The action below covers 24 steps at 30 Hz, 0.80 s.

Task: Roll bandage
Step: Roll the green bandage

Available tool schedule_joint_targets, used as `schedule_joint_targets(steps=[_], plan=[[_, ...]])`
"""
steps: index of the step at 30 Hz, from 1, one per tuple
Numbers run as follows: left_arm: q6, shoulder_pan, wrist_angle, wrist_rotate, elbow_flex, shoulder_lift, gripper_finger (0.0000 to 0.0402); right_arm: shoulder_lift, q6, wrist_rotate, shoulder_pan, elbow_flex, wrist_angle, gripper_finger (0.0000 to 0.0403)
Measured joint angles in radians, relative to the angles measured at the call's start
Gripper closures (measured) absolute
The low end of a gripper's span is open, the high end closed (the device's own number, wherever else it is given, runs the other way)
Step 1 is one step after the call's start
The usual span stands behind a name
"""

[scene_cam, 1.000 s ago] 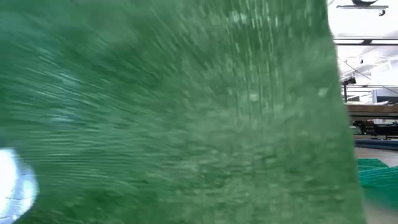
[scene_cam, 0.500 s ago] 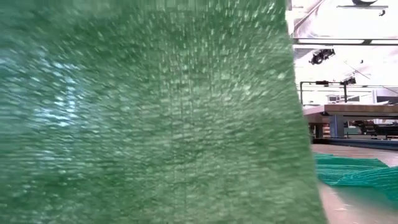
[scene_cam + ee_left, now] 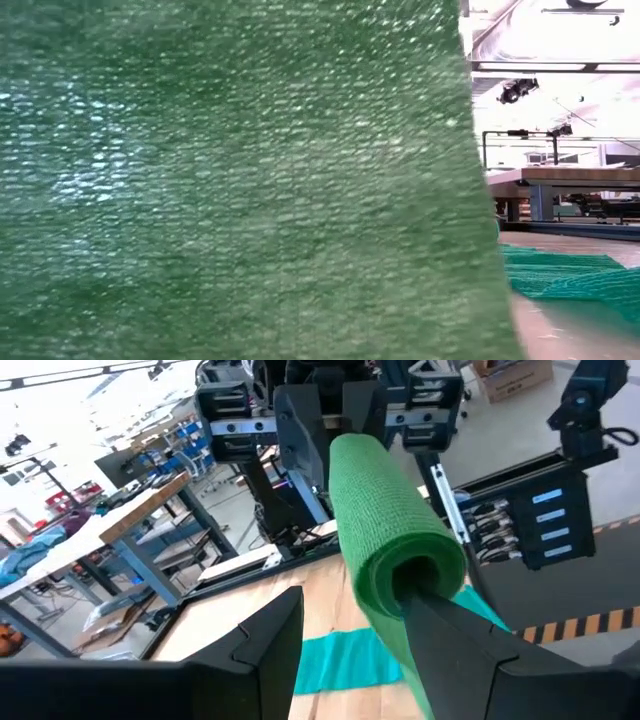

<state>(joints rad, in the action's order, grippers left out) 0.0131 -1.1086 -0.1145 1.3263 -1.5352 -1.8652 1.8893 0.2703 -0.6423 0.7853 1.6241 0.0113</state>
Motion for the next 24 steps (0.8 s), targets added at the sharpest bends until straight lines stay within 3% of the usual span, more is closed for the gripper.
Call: schedule_joint_targets(steps=[17, 24], plan=[[-0.008, 0.043, 0.018, -0.034, 0.0, 0.0, 0.0238, 0.0, -0.007, 0.003, 0.0, 0.0, -0.001, 0.0395], [0.0, 0.05, 0.038, -0.045, 0.0, 0.0, 0.03, 0.0, -0.007, 0.003, -0.001, 0.0, -0.002, 0.0395]])
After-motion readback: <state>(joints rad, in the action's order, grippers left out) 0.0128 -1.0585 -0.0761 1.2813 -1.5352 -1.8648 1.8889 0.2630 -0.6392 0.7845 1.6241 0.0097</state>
